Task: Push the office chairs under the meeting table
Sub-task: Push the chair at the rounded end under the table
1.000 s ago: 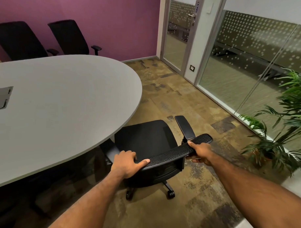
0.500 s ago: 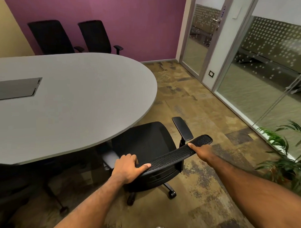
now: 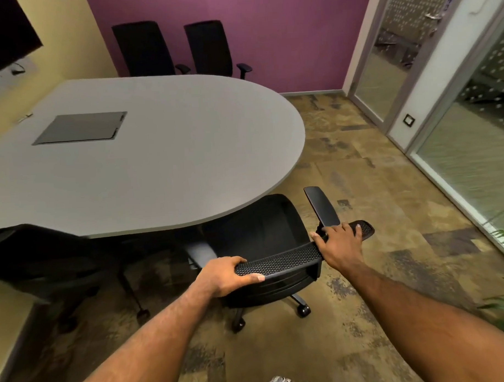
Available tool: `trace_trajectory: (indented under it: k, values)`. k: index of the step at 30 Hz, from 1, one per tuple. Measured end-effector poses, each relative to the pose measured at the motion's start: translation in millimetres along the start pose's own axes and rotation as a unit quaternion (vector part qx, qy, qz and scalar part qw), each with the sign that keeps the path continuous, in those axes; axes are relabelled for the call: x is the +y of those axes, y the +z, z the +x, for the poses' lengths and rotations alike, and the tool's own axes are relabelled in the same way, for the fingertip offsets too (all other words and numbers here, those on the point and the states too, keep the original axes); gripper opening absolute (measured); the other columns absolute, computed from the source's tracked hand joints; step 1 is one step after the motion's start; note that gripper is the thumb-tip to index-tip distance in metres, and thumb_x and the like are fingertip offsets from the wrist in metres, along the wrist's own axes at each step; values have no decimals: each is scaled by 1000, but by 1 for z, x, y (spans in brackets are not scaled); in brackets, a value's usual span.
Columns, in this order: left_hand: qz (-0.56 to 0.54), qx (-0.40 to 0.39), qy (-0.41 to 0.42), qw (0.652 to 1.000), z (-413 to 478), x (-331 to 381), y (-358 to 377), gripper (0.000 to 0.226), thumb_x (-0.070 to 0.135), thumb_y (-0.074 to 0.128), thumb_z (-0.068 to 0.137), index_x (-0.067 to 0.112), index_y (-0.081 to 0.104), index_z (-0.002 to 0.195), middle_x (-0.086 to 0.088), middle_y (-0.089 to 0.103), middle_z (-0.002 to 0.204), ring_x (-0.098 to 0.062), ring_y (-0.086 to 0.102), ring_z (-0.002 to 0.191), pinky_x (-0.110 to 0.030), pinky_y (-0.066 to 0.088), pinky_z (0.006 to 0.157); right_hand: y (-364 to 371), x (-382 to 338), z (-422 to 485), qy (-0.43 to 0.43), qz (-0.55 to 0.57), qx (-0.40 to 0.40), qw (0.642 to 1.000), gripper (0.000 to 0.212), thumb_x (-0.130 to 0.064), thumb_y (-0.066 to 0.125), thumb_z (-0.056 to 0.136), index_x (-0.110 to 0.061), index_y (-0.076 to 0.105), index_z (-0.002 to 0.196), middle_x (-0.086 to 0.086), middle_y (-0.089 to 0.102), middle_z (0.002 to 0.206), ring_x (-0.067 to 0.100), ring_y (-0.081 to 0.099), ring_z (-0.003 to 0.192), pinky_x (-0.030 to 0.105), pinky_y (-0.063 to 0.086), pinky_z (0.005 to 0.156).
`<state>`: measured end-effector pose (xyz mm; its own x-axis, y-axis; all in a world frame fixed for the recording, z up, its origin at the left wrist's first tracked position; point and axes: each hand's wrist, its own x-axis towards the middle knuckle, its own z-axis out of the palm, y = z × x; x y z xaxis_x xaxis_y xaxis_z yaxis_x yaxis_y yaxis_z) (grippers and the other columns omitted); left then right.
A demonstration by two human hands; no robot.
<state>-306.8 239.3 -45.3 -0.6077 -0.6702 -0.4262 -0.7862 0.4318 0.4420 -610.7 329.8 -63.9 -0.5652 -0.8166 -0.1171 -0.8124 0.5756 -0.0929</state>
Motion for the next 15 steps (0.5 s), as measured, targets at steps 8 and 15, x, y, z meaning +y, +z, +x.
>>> trace_trajectory:
  k: [8,15]
  values:
    - [-4,15,-21,1000,-4,-12,-5,124,109,26,46,32,54,139,7,63,131,-15,59,116,-33,48,98,-2,-19,9,-28,-23,10,999,63,-65,27,99,-28,75,114,3,63,134,25,40,139,58,9,120]
    - [-34,22,-42,998,-10,-22,-12,123,109,29,45,32,54,137,8,63,129,-14,58,114,-32,47,95,-5,-38,13,-36,-20,-8,999,63,-63,27,100,-24,73,117,5,62,136,26,37,142,58,8,120]
